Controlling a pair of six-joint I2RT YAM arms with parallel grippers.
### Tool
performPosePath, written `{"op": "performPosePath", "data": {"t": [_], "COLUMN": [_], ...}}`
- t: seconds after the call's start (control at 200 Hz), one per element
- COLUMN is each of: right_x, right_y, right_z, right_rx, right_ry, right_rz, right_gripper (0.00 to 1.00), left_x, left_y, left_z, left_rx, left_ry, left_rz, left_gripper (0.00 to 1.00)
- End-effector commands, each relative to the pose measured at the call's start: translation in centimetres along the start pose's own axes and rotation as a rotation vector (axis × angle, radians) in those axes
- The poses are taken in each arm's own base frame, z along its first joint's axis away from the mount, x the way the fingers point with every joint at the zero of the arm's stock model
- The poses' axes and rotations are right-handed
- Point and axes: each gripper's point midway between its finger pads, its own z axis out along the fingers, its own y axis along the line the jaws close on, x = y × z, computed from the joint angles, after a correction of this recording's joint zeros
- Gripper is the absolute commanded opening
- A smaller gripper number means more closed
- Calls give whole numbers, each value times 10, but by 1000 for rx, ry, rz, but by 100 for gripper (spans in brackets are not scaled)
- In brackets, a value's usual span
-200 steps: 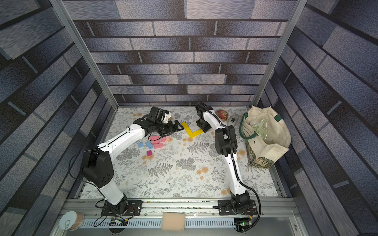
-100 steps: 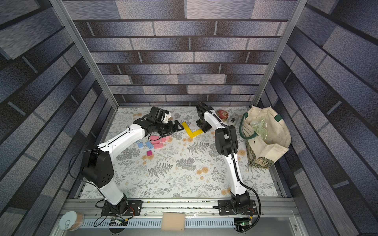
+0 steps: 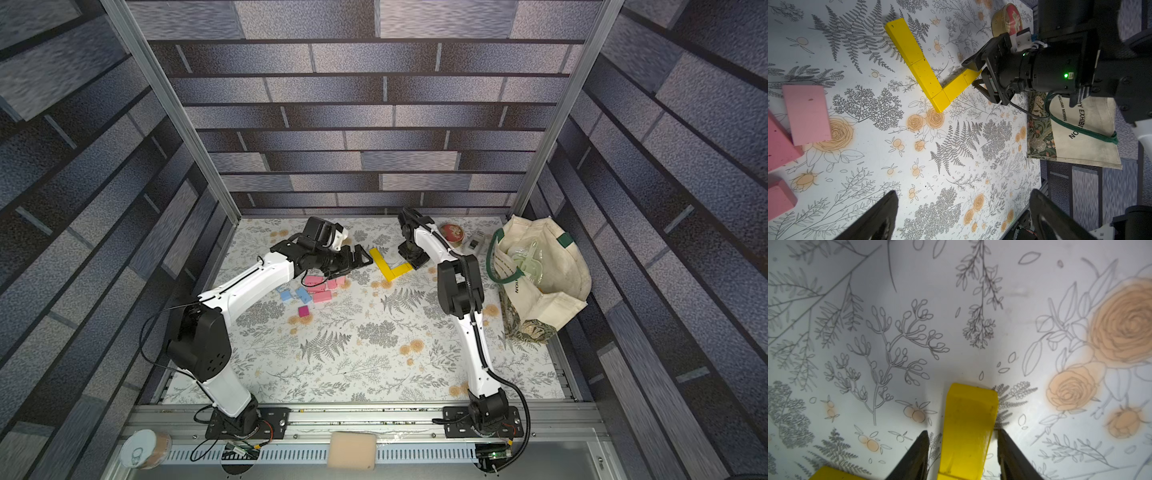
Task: Assemble the letter v with building blocks
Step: Assemble the building block at the center of the board.
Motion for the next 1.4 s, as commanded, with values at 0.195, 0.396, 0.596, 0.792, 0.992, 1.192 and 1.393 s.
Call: {"op": "performPosePath", "data": {"t": [0.195,0.396,0.596,0.792,0.992,1.192,1.393], "right_x": [-20,-39,-47,-52,-45,-44,-40], "right_y": [21,30,32,34,36,33,27], "right_z": [-70,-72,-44,-26,-15,-7,5], "right_rx": [-122,-225,-239,-273,-297,-286,-286], "right_ry": [-71,-25,21,51,92,102,123], "right_rz": [-111,-273,-380,-390,-388,-382,-373], "right_gripper": [84,100,100,100,100,100,100], "left_x": [-2,-3,-4,-4,-2,-3,-2], "left_y": [-4,-4,-3,-1,3,2,2], "left_z": [-1,-1,-2,-2,3,2,1], "left_rx": [-11,-10,-20,-31,-32,-33,-34], "left_ry": [-6,-9,-13,-14,-1,-4,-4], "left_rz": [40,43,53,61,49,52,55], "left_gripper": [100,100,100,100,100,100,100]}}
